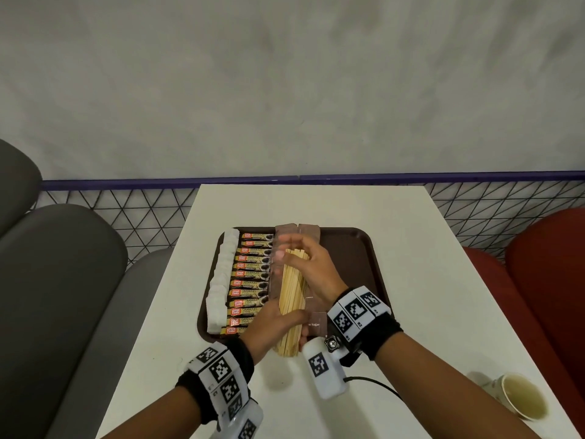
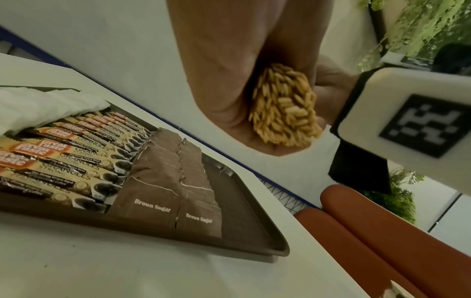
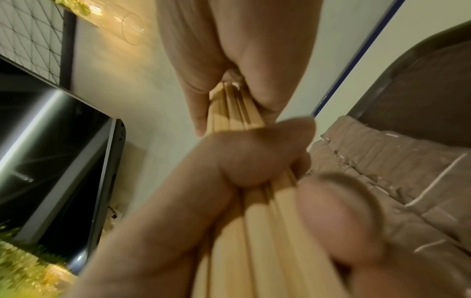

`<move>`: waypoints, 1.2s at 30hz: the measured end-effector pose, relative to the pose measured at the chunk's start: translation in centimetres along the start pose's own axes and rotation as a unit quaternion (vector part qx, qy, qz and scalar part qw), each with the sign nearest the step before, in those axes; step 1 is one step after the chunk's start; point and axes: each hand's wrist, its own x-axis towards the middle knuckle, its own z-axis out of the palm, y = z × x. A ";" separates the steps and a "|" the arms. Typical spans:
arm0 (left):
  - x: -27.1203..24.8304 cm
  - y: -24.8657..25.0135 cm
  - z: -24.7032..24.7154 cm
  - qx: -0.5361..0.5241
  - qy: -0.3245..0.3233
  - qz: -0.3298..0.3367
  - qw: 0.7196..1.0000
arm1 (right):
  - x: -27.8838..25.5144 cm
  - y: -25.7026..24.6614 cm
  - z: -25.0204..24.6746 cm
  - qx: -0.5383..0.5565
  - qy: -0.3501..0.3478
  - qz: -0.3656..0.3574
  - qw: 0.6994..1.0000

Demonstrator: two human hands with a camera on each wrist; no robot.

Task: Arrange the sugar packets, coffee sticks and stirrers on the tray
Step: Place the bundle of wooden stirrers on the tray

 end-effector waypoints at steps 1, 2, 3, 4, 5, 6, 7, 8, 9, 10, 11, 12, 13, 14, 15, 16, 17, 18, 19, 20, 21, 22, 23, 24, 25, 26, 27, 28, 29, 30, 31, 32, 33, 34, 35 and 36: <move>-0.1 -0.1 0.2 -0.002 -0.003 0.003 1.000 | -0.1 0.1 0.0 0.007 -0.008 0.002 1.000; -0.1 -0.2 0.4 -0.009 -0.007 0.009 1.000 | -0.2 0.3 -0.1 0.008 -0.012 0.005 1.000; -0.2 -0.5 0.7 -0.022 -0.009 0.015 1.000 | -0.3 0.5 -0.1 0.003 -0.011 0.009 1.000; -0.2 -0.7 1.0 -0.041 -0.006 0.018 0.999 | -0.4 0.7 -0.3 -0.003 -0.007 0.013 1.000; -0.2 -0.8 1.3 -0.065 -0.002 0.020 0.998 | -0.4 1.0 -0.6 -0.007 -0.004 0.014 1.000; -0.2 -1.0 1.5 -0.086 -0.001 0.019 0.996 | -0.5 1.2 -0.9 -0.009 -0.003 0.015 1.000; -0.1 -1.0 1.7 -0.101 -0.003 0.015 0.995 | -0.5 1.4 -1.2 -0.011 -0.004 0.015 1.000; 0.1 -1.1 1.9 -0.105 -0.005 0.009 0.994 | -0.6 1.6 -1.6 -0.014 -0.006 0.016 1.000; 0.4 -1.1 2.0 -0.102 -0.002 0.001 0.995 | -0.7 1.8 -1.9 -0.018 -0.008 0.019 1.000; 0.7 -1.2 2.2 -0.096 0.005 -0.008 0.995 | -0.8 2.0 -2.2 -0.024 -0.011 0.024 0.999; 1.0 -1.4 2.3 -0.090 0.010 -0.020 0.996 | -0.9 2.3 -2.6 -0.025 -0.011 0.032 0.999; 1.3 -1.6 2.4 -0.084 0.007 -0.034 0.996 | -0.9 2.6 -3.0 -0.026 -0.009 0.042 0.999; 1.7 -1.9 2.5 -0.082 -0.007 -0.051 0.995 | -0.9 3.0 -3.5 -0.030 -0.003 0.050 0.998; 2.0 -2.1 2.7 -0.086 -0.027 -0.071 0.993 | -0.8 3.4 -4.1 -0.038 0.004 0.057 0.998; 2.4 -2.3 2.9 -0.092 -0.045 -0.090 0.991 | -0.8 3.7 -4.6 -0.042 0.012 0.064 0.997; 2.8 -2.3 3.1 -0.090 -0.058 -0.107 0.989 | -0.7 4.0 -5.2 -0.045 0.018 0.072 0.996; 3.2 -2.3 3.3 -0.080 -0.071 -0.120 0.987 | -0.6 4.2 -5.7 -0.045 0.022 0.079 0.996; 3.7 -2.2 3.4 -0.066 -0.087 -0.128 0.986 | -0.5 4.4 -6.2 -0.046 0.026 0.085 0.995; 4.3 -2.1 3.6 -0.056 -0.105 -0.134 0.984 | -0.4 4.4 -6.6 -0.049 0.029 0.088 0.994; 4.9 -1.9 3.8 -0.051 -0.122 -0.135 0.982 | -0.3 4.4 -7.0 -0.053 0.034 0.093 0.994; 5.5 -1.7 4.0 -0.048 -0.132 -0.134 0.981 | 0.0 4.5 -7.5 -0.054 0.042 0.097 0.993; 6.2 -1.6 4.2 -0.047 -0.137 -0.135 0.980 | 0.3 4.5 -8.1 -0.050 0.049 0.100 0.993; 6.8 -1.5 4.5 -0.048 -0.139 -0.139 0.979 | 0.6 4.6 -8.7 -0.047 0.058 0.104 0.992; 7.5 -1.5 4.8 -0.046 -0.139 -0.142 0.979 | 0.9 4.7 -9.2 -0.044 0.063 0.108 0.991; 8.1 -1.5 5.1 -0.042 -0.139 -0.142 0.979 | 1.3 4.8 -9.8 -0.047 0.069 0.111 0.990; 8.6 -1.4 5.4 -0.033 -0.133 -0.138 0.981 | 1.6 4.9 -10.4 -0.057 0.078 0.115 0.989; 9.2 -1.5 5.7 -0.023 -0.123 -0.134 0.983 | 1.9 5.0 -11.0 -0.068 0.090 0.122 0.986; 9.7 -1.5 6.0 -0.015 -0.108 -0.131 0.985 | 2.1 5.0 -11.7 -0.073 0.106 0.132 0.983; 10.3 -1.5 6.3 -0.011 -0.091 -0.128 0.988 | 2.3 5.0 -12.4 -0.064 0.125 0.143 0.980; 11.0 -1.4 6.5 -0.010 -0.072 -0.127 0.989 | 2.4 5.0 -13.1 -0.048 0.146 0.155 0.976; 11.8 -1.5 6.7 -0.010 -0.050 -0.125 0.991 | 2.4 5.0 -13.9 -0.032 0.166 0.169 0.971; 12.5 -1.5 6.9 -0.010 -0.034 -0.123 0.992 | 2.4 5.0 -14.7 -0.026 0.183 0.184 0.965; 13.3 -1.5 7.1 -0.009 -0.020 -0.121 0.992 | 2.5 5.2 -15.5 -0.026 0.194 0.202 0.960; 14.1 -1.5 7.3 -0.005 -0.006 -0.119 0.993 | 2.6 5.3 -16.2 -0.025 0.198 0.221 0.955; 14.8 -1.6 7.5 0.000 0.006 -0.120 0.993 | 2.7 5.5 -16.8 -0.019 0.200 0.239 0.950; 15.6 -1.8 7.7 0.008 0.015 -0.121 0.993 | 2.7 5.5 -17.1 -0.012 0.203 0.254 0.946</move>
